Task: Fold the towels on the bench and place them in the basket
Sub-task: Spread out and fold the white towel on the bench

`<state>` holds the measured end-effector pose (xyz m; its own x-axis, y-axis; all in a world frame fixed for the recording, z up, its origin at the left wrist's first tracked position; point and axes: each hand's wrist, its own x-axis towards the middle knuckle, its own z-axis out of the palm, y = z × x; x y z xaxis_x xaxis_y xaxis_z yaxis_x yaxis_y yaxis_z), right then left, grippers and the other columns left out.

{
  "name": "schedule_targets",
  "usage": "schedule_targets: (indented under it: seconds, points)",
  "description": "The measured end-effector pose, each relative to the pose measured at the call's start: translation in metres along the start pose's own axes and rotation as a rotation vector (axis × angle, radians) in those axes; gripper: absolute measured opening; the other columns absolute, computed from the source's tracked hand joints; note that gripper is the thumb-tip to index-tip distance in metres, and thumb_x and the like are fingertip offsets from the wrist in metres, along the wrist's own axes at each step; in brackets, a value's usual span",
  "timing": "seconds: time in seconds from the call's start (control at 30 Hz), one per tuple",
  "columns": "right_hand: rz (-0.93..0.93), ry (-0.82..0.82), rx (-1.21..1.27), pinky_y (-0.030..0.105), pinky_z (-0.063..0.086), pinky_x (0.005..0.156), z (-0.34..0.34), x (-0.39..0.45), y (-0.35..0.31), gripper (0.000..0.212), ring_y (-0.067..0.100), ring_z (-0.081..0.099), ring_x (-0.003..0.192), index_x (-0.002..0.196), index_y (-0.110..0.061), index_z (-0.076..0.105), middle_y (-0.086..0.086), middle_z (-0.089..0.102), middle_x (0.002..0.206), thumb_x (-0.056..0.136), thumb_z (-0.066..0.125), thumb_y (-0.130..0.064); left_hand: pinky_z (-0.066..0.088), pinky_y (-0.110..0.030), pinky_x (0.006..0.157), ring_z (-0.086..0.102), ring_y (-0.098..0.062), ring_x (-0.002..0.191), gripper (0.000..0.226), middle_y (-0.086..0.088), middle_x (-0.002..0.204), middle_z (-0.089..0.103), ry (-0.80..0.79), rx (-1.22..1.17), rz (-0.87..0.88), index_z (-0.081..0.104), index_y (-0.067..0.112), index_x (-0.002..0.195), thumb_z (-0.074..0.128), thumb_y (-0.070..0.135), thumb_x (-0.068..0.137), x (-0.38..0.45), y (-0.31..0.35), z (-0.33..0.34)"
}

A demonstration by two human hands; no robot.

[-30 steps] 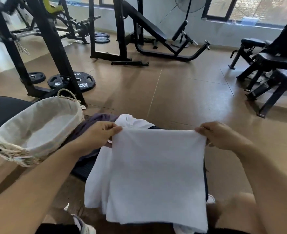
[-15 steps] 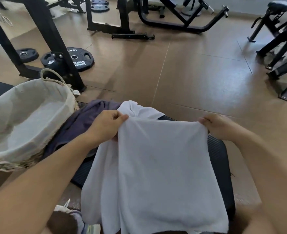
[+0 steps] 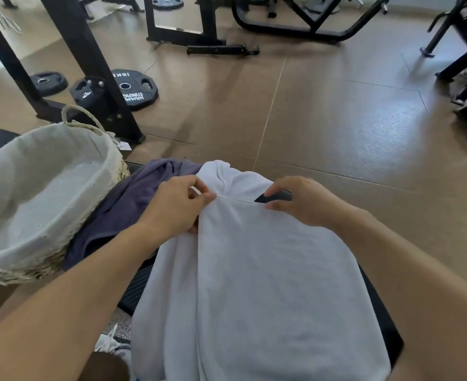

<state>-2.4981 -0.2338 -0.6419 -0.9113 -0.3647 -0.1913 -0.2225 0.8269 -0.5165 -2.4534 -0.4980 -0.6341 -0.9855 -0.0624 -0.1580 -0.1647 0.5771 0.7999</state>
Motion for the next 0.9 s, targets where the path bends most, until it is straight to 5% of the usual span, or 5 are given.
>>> schedule_targets:
  seconds: [0.27, 0.9]
  points:
    - [0.000, -0.009, 0.009, 0.037, 0.056, 0.082, 0.008, 0.005, 0.007, 0.011, 0.006, 0.065, 0.086, 0.083, -0.034, 0.072, -0.016, 0.071, 0.085, 0.090, 0.073, -0.043, 0.055, -0.025, 0.044, 0.069, -0.018, 0.060, 0.016, -0.003, 0.087, 0.071, 0.054, 0.043, 0.068, 0.064, 0.021, 0.091, 0.067, 0.037, 0.094, -0.005, -0.005, -0.001]
    - [-0.036, 0.008, -0.025, 0.038, 0.055, 0.087, 0.014, 0.005, 0.002, 0.012, 0.005, 0.065, 0.091, 0.099, -0.036, 0.073, -0.017, 0.073, 0.095, 0.089, 0.073, -0.042, 0.047, -0.013, 0.043, 0.066, -0.003, 0.059, 0.015, 0.005, 0.076, 0.071, 0.116, 0.137, 0.154, 0.067, 0.021, 0.086, 0.073, 0.035, 0.090, -0.006, -0.003, -0.002]
